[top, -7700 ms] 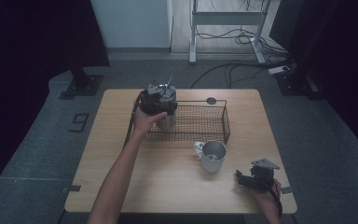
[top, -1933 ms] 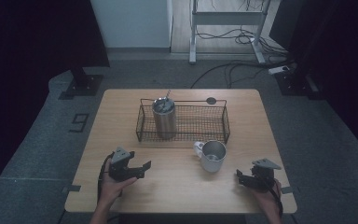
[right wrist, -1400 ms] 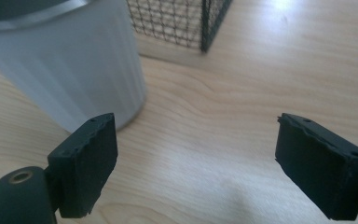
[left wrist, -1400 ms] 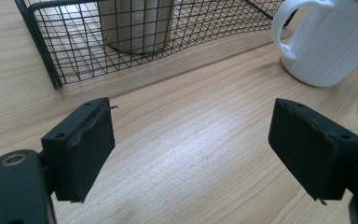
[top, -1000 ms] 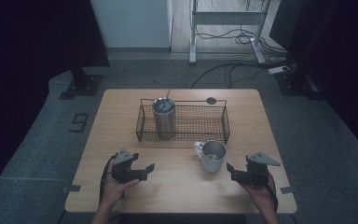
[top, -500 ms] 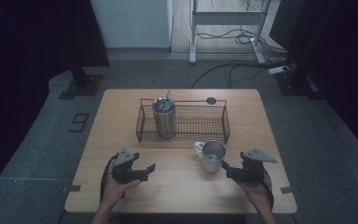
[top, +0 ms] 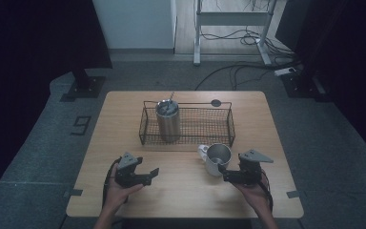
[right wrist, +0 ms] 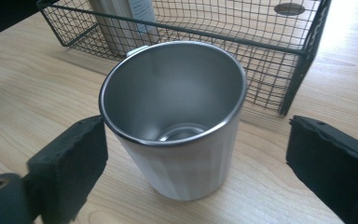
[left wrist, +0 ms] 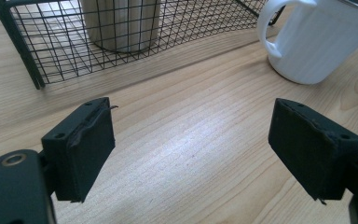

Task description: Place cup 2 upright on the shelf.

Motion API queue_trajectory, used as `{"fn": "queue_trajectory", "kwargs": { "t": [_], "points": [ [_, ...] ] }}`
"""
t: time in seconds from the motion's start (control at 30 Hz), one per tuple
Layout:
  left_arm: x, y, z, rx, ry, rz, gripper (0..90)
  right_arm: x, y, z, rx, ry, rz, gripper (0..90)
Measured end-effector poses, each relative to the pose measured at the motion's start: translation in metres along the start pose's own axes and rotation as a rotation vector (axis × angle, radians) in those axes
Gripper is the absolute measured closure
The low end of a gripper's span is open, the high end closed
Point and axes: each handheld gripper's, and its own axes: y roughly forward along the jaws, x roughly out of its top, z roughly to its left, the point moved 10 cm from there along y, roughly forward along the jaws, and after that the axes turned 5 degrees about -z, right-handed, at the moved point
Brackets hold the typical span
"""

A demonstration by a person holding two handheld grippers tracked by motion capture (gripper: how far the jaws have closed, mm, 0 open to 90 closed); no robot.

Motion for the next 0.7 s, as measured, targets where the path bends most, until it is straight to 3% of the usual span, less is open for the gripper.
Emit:
{"fn": "queue_trajectory", "kwargs": {
  "t": [0.2,0.7],
  "points": [
    [-0.004,0.004,-0.001,-0.002,0.005,0.018,14.6,-0.001,0.011,0.006,0.014,-0.014,0.015,0.2],
    [-0.003,0.001,0.0,-0.008,-0.011,0.01,14.6,-0.001,0.036,0.01,0.01,-0.025,0.022,0.0]
  ]
}}
